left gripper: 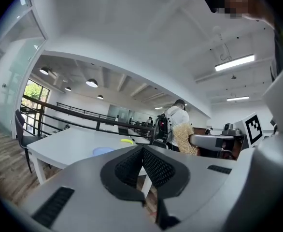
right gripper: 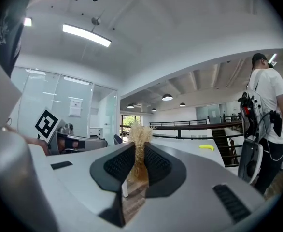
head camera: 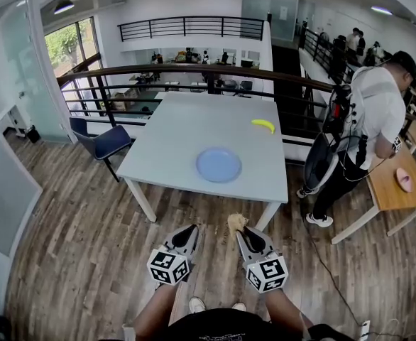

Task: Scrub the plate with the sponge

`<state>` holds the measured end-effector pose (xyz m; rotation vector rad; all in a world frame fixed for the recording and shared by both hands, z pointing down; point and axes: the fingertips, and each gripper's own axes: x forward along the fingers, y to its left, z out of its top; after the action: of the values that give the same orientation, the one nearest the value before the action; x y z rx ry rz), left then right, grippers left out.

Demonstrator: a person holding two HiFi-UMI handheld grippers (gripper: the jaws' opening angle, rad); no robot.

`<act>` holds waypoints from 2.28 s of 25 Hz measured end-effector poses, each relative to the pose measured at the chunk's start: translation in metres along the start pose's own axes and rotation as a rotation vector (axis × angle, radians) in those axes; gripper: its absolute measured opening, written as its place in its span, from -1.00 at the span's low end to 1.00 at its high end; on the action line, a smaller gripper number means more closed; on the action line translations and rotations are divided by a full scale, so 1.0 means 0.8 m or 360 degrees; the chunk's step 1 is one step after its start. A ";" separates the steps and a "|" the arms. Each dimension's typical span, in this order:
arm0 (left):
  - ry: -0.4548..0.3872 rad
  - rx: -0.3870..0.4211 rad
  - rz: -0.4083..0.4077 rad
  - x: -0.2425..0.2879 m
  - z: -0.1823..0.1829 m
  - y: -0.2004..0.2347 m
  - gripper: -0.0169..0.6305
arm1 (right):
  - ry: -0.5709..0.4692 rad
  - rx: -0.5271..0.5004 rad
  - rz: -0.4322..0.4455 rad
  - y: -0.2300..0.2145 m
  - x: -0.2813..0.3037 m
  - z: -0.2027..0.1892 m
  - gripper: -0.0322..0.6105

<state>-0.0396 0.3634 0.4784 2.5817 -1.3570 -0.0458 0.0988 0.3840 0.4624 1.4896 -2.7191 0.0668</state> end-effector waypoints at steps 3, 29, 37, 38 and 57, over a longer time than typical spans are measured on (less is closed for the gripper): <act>-0.0006 0.0011 -0.0002 -0.002 0.003 0.020 -0.91 | 0.0020 0.0001 -0.0016 0.008 0.018 -0.005 -0.69; 0.0012 0.0026 0.0004 0.021 0.016 0.136 -0.91 | -0.0082 0.0023 -0.0164 -0.005 0.123 0.006 -0.69; 0.0006 0.0017 0.0075 0.066 0.021 0.160 -0.91 | -0.0098 -0.0007 -0.0043 -0.030 0.181 0.011 -0.69; 0.0003 0.0017 0.0086 0.072 0.021 0.162 -0.91 | -0.0095 -0.0007 -0.0031 -0.036 0.187 0.011 -0.69; 0.0109 0.0016 0.0189 0.190 0.017 0.166 -0.91 | -0.0026 0.0050 0.0086 -0.146 0.254 -0.007 -0.69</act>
<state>-0.0617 0.1639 0.5052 2.4811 -1.4857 0.0690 0.0882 0.1508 0.4814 1.4303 -2.7842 0.1003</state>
